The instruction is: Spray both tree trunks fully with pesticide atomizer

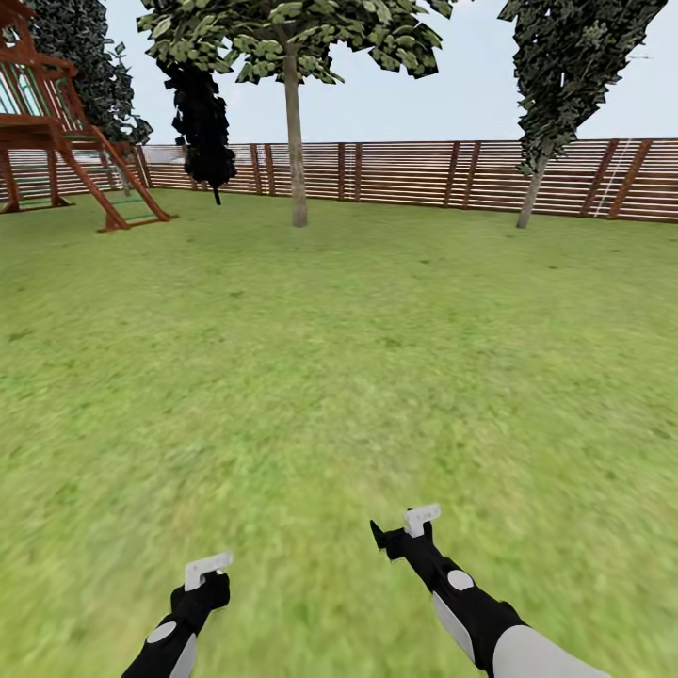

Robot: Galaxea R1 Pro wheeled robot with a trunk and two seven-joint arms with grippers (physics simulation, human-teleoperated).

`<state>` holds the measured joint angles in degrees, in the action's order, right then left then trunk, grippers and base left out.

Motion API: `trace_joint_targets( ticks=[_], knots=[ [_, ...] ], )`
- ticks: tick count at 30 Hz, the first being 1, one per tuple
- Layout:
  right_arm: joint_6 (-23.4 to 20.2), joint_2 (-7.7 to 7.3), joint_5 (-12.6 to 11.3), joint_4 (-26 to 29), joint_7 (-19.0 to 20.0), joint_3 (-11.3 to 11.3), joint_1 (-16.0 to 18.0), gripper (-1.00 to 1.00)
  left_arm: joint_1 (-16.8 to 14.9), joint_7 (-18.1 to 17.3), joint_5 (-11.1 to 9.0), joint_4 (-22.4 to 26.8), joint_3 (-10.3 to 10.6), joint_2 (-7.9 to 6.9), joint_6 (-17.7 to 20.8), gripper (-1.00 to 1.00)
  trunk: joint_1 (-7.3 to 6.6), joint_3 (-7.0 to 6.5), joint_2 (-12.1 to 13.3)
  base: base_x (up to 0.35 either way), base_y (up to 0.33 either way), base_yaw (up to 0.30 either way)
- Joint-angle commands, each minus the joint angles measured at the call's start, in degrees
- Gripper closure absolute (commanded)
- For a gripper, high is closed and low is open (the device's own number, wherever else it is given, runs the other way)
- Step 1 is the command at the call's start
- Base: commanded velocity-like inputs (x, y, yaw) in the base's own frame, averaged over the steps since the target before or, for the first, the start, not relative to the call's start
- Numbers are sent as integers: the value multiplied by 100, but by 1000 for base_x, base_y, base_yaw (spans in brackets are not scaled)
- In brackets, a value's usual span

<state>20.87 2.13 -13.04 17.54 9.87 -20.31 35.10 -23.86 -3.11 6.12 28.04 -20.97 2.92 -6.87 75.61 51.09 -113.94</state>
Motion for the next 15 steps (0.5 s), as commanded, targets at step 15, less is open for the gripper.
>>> trace_joint_targets(
  ticks=[15],
  knots=[
    [22, -2, -59, -12, 19, -26, 5, -100, -5, -32, 64, -1, -48, 7, -24, 100, 3, 5, -2, 340, 0, 0]
  ],
)
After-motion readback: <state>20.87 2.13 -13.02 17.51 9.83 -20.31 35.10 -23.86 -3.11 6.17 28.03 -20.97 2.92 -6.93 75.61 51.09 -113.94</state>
